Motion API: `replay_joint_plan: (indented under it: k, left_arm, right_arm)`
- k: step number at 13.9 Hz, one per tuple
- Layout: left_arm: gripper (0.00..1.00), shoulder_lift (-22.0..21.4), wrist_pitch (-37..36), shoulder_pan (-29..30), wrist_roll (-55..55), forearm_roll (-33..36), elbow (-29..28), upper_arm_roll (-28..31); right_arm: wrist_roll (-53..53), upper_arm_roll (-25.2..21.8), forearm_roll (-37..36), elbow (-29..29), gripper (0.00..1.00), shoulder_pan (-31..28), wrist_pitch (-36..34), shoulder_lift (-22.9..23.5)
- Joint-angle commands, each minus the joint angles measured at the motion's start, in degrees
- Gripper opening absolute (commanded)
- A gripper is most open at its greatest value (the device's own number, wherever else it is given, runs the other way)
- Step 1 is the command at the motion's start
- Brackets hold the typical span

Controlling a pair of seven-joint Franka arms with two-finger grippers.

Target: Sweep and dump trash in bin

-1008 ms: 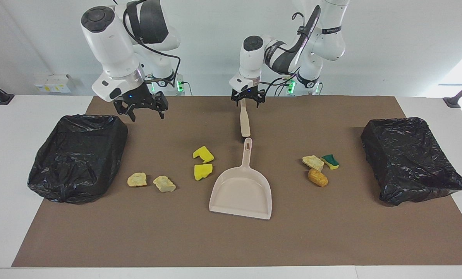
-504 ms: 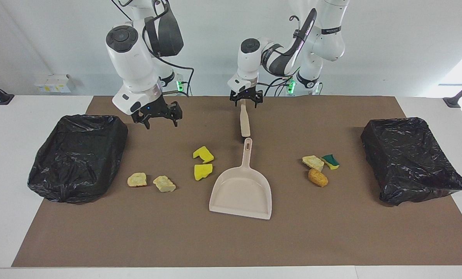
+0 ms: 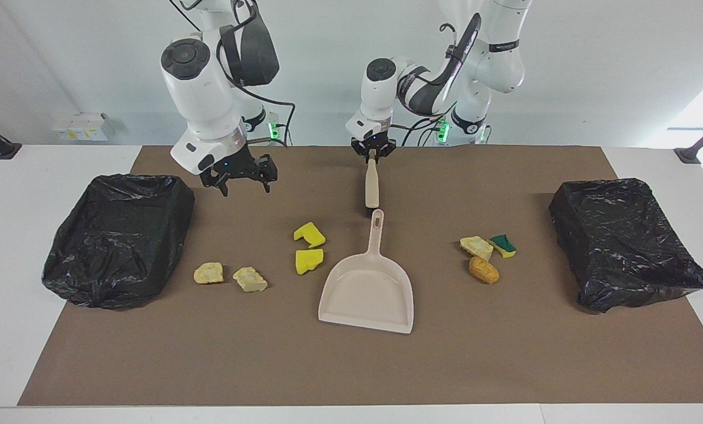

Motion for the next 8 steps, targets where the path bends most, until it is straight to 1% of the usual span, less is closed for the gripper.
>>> replay_joint_plan:
  k: [1, 4, 8]
  left_arm:
    - [0.00, -1.3, 0.4, -1.3, -0.9, -0.9, -1.2, 1.0]
    - [0.00, -1.3, 0.4, -1.3, -0.9, -0.9, -1.2, 1.0]
    - [0.00, -1.3, 0.4, -1.3, -0.9, -0.9, -1.2, 1.0]
  right_arm:
    - [1.3, -0.1, 1.1, 0.3, 1.00, 0.1, 0.5, -0.1]
    - [1.3, -0.1, 1.2, 0.8, 1.00, 0.2, 0.8, 0.0]
    - [6.3, -0.1, 1.3, 0.7, 1.00, 2.9, 4.8, 2.2]
